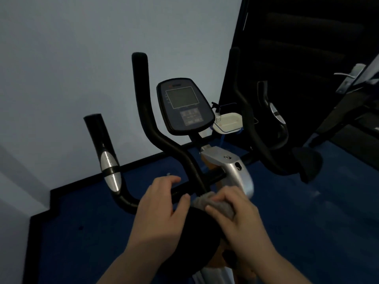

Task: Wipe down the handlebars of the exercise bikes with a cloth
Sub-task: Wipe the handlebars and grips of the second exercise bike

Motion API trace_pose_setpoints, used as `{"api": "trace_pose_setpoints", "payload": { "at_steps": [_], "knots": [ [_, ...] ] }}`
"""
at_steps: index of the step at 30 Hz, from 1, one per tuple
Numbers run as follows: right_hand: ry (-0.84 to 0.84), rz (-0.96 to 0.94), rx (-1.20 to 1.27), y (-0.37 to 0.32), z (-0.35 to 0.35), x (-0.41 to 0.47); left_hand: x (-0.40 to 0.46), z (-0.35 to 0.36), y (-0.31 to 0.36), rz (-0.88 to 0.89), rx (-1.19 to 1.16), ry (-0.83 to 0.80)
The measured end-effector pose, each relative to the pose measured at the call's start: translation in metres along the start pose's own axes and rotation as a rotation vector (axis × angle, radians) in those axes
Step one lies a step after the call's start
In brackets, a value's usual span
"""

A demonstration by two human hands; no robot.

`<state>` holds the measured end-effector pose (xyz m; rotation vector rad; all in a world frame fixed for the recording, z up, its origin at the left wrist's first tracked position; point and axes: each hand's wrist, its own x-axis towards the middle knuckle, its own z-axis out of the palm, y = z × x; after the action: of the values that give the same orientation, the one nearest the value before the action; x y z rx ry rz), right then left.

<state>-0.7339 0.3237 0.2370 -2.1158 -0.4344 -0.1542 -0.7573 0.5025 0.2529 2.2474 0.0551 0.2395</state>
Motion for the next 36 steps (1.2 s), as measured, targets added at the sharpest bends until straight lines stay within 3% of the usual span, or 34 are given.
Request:
{"api": "trace_pose_setpoints", "payload": {
  "at_steps": [6, 13, 21, 27, 31, 36],
  "knots": [
    [0.117, -0.086, -0.036, -0.020, 0.023, 0.054, 0.000, 0.000, 0.005, -0.071, 0.033, -0.011],
    [0.013, -0.241, 0.119, 0.018, 0.004, 0.019, -0.003, 0.000, 0.007, -0.117, 0.012, 0.021],
    [0.044, -0.254, 0.064, -0.021, 0.033, 0.111, -0.002, 0.001, 0.006, -0.150, -0.019, 0.037],
    [0.010, -0.234, 0.138, 0.017, 0.013, 0.047, -0.004, 0.002, 0.006, -0.144, -0.026, 0.048],
    [-0.043, -0.231, 0.118, -0.003, 0.025, 0.094, -0.004, 0.001, 0.007, -0.146, -0.003, 0.068],
    [-0.144, -0.316, 0.095, -0.036, 0.042, 0.156, -0.008, 0.002, 0.007, -0.124, 0.172, 0.211]
  ]
}}
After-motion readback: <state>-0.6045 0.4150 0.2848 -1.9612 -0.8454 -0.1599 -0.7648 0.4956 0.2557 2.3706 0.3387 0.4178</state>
